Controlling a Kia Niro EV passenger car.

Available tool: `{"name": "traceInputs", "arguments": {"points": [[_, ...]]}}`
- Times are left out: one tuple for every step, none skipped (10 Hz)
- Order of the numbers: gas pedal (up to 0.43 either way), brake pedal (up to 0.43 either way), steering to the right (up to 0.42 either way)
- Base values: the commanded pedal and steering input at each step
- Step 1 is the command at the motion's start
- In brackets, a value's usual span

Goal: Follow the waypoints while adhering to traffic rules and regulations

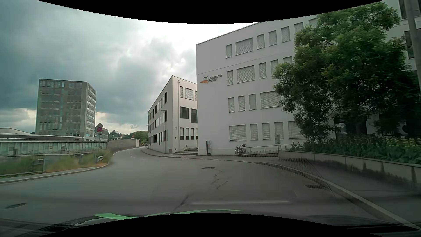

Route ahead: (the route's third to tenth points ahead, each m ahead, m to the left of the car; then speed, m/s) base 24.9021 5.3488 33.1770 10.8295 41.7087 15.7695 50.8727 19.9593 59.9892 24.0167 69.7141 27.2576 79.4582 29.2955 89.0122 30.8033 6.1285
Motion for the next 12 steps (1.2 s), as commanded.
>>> {"name": "traceInputs", "arguments": {"points": [[0.138, 0.000, 0.096], [0.138, 0.000, 0.052], [0.138, 0.000, 0.009], [0.138, 0.000, -0.026], [0.138, 0.000, -0.065], [0.138, 0.000, -0.094], [0.138, 0.000, -0.114], [0.138, 0.000, -0.132], [0.138, 0.000, -0.149], [0.138, 0.000, -0.162], [0.138, 0.000, -0.170], [0.138, 0.000, -0.174]]}}
